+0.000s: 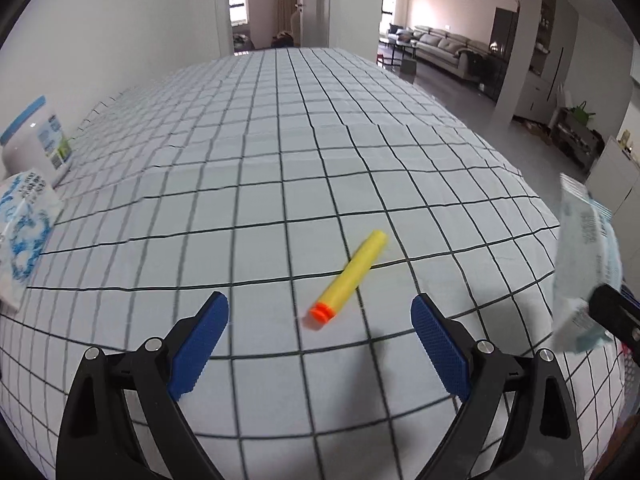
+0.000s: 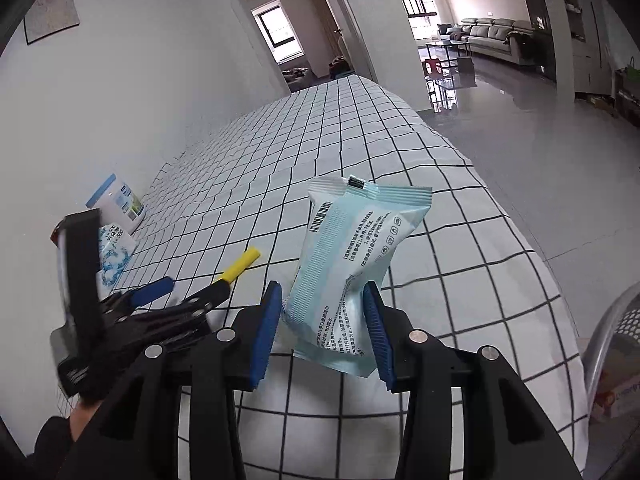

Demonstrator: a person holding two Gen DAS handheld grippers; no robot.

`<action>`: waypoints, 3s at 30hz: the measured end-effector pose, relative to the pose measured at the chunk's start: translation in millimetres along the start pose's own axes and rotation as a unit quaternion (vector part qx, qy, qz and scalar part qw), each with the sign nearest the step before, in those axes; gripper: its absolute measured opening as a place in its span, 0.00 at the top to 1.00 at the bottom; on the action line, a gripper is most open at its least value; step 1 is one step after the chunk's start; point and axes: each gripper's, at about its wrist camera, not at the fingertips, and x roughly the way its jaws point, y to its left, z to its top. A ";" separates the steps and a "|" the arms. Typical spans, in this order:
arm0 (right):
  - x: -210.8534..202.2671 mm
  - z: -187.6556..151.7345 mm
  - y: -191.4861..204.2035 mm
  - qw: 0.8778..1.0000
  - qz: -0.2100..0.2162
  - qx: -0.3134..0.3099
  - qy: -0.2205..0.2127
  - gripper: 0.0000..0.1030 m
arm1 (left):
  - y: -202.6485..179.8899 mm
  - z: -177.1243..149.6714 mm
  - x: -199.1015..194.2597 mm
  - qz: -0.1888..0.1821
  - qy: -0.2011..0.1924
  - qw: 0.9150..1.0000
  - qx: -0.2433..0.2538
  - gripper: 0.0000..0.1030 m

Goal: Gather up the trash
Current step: 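Grasp the light-blue wrapper with the right tool while the left tool grasps the yellow dart, then carry the wrapper and dart over the grey basket and release both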

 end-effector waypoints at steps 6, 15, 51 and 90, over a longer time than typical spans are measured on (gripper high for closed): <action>-1.6 -0.6 -3.2 1.000 0.007 0.000 0.003 0.60 | -10.8 10.0 20.3 0.000 0.022 1.000 -0.013 0.13; 1.2 -7.3 -12.7 1.000 0.008 0.011 0.009 0.60 | -28.7 11.2 20.1 -0.008 0.010 1.000 0.015 0.80; -116.8 -61.9 -72.9 0.999 -0.019 0.009 -0.046 0.60 | -170.1 -95.3 -129.1 -0.044 -0.082 0.993 0.066 0.88; -206.8 -144.2 -265.5 0.976 -0.133 0.162 -0.061 0.60 | -394.7 -129.4 -89.6 -0.170 -0.010 0.961 0.216 0.88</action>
